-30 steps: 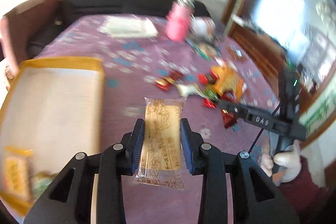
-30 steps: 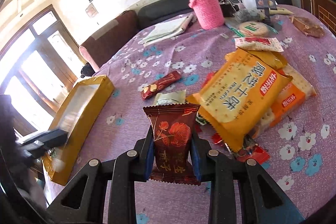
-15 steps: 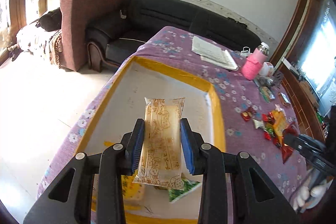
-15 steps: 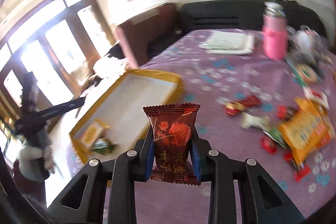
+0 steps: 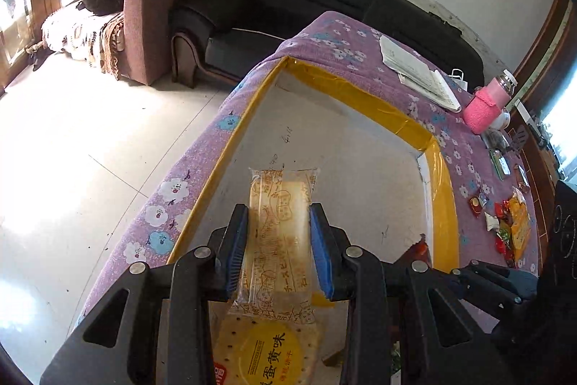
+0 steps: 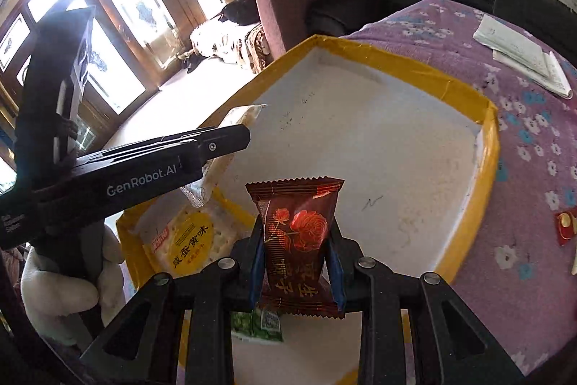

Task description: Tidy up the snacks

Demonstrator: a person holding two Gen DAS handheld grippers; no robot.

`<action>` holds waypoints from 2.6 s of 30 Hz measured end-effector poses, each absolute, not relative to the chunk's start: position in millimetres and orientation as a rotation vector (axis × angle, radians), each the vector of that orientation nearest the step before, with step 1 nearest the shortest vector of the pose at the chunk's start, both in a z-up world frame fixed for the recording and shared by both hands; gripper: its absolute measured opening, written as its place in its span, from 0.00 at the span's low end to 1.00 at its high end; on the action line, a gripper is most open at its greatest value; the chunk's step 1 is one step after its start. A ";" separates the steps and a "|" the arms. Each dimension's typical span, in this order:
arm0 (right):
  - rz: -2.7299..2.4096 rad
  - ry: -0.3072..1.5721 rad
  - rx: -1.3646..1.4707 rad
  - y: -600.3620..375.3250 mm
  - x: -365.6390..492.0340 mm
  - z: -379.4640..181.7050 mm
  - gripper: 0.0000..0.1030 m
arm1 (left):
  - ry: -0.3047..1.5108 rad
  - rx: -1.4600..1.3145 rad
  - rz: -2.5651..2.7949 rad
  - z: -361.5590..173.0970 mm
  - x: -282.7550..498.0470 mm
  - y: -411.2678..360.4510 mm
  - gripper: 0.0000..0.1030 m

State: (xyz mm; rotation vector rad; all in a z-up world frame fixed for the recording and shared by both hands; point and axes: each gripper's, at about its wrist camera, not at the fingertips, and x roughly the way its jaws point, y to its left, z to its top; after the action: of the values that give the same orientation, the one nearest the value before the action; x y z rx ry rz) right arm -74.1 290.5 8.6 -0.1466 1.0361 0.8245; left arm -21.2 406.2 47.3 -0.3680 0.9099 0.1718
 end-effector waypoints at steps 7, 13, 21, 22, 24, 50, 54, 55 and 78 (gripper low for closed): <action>0.832 1.058 -0.165 305.3 -70.7 -3.6 0.28 | 0.929 -0.384 0.169 40.3 -19.4 411.7 0.31; 0.838 1.058 -0.165 305.6 -68.5 -3.4 0.31 | 0.923 -0.413 0.181 43.6 -21.0 416.7 0.33; 0.825 0.970 -0.086 279.4 -76.4 23.0 0.42 | 0.833 -0.464 0.197 86.7 -48.1 407.7 0.40; 0.824 0.947 -0.070 270.5 -80.0 30.9 0.44 | 0.807 -0.457 0.212 97.8 -54.2 402.4 0.46; 0.816 0.903 -0.041 252.5 -86.1 45.0 0.47 | 0.751 -0.417 0.259 122.1 -66.6 386.2 0.73; 0.146 0.885 0.182 -121.3 41.9 20.5 0.65 | 0.619 -0.396 -0.056 115.0 -115.3 222.6 0.79; 0.358 0.956 0.113 -74.2 37.8 9.5 0.56 | 0.620 -0.382 -0.055 112.8 -113.9 220.3 0.79; 0.430 0.976 0.092 -59.4 31.1 7.6 0.57 | 0.625 -0.384 -0.058 110.9 -112.0 219.7 0.79; 0.410 0.959 -0.027 -94.1 -40.9 -7.2 0.56 | 0.832 -0.289 -0.223 71.6 -94.1 154.2 0.79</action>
State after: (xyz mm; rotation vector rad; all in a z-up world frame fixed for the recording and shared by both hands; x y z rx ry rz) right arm -40.9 -94.1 -7.2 -0.0274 0.9586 0.4102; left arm -94.1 154.2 71.6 -0.2889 0.8317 -0.2231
